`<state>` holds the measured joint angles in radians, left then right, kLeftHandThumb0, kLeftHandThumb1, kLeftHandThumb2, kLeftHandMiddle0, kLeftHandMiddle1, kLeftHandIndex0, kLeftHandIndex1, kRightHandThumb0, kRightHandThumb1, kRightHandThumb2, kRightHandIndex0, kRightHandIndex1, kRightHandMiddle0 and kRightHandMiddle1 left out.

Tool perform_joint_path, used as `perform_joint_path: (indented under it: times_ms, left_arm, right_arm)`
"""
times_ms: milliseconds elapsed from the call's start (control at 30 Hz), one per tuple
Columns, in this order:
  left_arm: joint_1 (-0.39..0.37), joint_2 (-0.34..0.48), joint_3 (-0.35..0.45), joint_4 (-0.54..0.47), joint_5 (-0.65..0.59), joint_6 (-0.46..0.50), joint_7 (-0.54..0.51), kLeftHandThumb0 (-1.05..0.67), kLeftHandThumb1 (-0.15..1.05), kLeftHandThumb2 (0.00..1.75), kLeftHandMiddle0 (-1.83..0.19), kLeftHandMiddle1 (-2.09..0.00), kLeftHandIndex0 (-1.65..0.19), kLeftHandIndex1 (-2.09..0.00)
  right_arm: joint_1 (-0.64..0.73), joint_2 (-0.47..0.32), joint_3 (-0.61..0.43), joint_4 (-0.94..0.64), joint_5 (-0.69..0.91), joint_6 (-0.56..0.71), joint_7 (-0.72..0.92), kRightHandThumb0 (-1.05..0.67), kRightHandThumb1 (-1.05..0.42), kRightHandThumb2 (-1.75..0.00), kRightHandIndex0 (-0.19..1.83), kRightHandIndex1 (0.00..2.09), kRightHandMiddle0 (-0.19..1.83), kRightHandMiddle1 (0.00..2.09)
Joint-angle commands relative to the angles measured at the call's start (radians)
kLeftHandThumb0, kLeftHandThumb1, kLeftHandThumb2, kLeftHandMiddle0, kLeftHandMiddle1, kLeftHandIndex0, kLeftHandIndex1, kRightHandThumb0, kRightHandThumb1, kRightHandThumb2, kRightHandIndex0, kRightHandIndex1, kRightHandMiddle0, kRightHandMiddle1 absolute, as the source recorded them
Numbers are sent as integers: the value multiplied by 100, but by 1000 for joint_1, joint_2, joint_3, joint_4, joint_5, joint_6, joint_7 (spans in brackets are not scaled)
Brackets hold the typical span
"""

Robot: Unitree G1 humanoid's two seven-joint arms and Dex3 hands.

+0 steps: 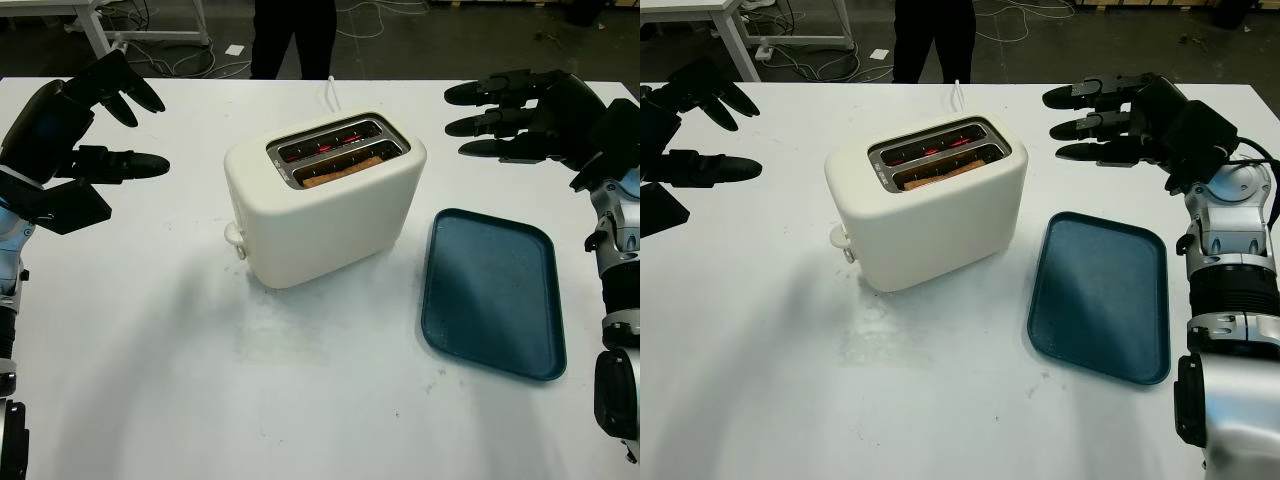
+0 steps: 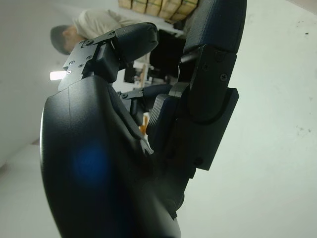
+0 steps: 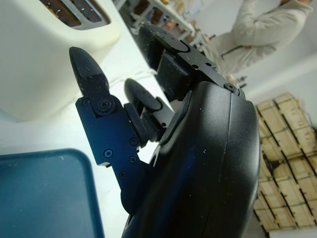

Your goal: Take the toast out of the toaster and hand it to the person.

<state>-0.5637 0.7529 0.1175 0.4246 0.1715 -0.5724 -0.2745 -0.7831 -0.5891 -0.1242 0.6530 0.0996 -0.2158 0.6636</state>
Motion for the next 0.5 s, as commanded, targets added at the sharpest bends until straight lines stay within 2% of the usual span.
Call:
perform_joint_path:
  times_ms: [0, 467]
  left_arm:
    - [0, 0, 1, 0, 6, -3, 11, -94, 92, 16, -27, -162, -16, -149]
    - [3, 1, 1, -11, 2, 11, 4, -94, 92, 16, -27, -162, -15, -149]
  right_arm:
    - [-20, 3, -1, 0, 6, -13, 1, -41, -70, 0, 89, 13, 85, 0]
    - [-17, 2, 1, -5, 1, -16, -1, -40, -70, 0, 88, 13, 84, 0]
